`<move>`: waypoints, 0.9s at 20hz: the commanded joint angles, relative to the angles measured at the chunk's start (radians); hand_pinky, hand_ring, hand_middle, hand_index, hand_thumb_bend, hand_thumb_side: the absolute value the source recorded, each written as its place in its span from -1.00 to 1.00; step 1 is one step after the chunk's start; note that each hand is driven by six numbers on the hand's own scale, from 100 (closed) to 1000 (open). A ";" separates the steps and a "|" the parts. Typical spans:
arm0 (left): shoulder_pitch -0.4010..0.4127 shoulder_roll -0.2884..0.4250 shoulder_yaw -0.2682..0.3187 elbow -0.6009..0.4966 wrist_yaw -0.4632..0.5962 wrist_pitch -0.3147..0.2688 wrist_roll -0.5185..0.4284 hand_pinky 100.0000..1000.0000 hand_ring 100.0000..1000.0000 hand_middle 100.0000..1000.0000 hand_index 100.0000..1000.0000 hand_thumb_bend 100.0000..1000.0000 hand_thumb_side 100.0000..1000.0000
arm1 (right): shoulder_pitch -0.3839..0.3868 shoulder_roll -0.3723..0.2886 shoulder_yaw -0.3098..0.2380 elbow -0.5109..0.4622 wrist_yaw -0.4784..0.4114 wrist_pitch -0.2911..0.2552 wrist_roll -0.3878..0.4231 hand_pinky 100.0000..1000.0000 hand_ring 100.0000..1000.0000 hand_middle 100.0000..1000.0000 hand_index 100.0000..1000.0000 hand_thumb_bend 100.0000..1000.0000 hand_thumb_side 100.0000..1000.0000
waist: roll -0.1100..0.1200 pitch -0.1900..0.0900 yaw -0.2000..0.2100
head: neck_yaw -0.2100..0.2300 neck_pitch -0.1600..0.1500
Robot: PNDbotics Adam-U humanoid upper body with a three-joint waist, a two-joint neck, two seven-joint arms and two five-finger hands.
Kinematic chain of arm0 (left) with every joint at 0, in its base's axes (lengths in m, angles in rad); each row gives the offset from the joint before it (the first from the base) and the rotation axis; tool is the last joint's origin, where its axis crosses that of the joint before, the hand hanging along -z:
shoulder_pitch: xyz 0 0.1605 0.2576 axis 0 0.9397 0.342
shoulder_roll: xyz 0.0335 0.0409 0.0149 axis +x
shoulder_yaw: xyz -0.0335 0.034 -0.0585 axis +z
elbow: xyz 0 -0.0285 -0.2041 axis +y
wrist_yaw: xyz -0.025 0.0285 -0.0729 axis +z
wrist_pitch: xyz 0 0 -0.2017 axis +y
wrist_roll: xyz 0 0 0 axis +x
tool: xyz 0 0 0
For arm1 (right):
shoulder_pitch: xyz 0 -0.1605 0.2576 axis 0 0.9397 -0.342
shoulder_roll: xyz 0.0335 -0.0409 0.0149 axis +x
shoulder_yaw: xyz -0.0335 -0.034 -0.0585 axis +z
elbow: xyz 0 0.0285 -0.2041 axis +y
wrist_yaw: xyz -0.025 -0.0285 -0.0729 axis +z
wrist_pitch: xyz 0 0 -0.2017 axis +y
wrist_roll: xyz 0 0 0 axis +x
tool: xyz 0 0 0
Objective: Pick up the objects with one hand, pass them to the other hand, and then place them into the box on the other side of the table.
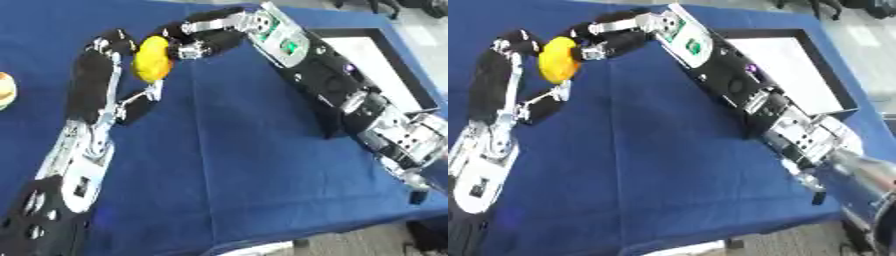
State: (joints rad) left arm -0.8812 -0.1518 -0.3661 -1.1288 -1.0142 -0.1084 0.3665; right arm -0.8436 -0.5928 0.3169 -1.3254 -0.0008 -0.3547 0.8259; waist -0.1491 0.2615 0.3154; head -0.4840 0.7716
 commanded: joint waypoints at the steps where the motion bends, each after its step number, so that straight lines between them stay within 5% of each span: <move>1: -0.022 -0.020 0.006 -0.002 -0.006 0.004 0.005 0.36 0.00 -0.05 -0.10 -1.00 -1.00 | -0.010 -0.019 0.007 -0.038 -0.040 -0.083 0.081 0.69 1.00 1.00 1.00 -1.00 0.78 | -0.008 -0.001 -0.004 | -0.003 -0.002; 7: -0.022 -0.019 0.010 0.004 -0.018 0.006 0.013 0.36 0.01 -0.05 -0.10 -1.00 -1.00 | -0.009 -0.024 0.011 -0.051 -0.052 -0.071 0.081 0.66 1.00 0.97 1.00 -1.00 0.64 | -0.007 -0.001 -0.004 | -0.004 -0.002; 12: -0.020 -0.018 0.012 0.007 -0.027 0.007 0.020 0.36 0.01 -0.05 -0.10 -1.00 -1.00 | -0.003 -0.028 -0.001 -0.045 -0.044 -0.054 0.081 0.64 1.00 0.66 0.98 -1.00 0.33 | -0.008 -0.001 -0.006 | -0.002 -0.002; 16: -0.018 -0.017 0.015 0.008 -0.035 0.009 0.027 0.36 0.01 -0.05 -0.10 -1.00 -1.00 | -0.001 -0.029 -0.011 -0.041 -0.038 -0.047 0.081 0.60 1.00 0.44 0.76 -1.00 -0.04 | -0.007 0.000 -0.007 | -0.002 -0.002; 18: -0.018 -0.017 0.015 0.008 -0.037 0.010 0.030 0.36 0.01 -0.05 -0.10 -1.00 -1.00 | -0.001 -0.029 -0.017 -0.040 -0.039 -0.041 0.081 0.58 1.00 0.38 0.70 -1.00 -0.06 | -0.006 0.000 -0.008 | -0.003 -0.002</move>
State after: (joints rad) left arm -0.8809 -0.1611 -0.3605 -1.1093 -1.0454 -0.1018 0.3885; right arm -0.8347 -0.5941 0.3109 -1.3492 -0.0400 -0.3380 0.8427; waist -0.1491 0.2640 0.3094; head -0.4854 0.7716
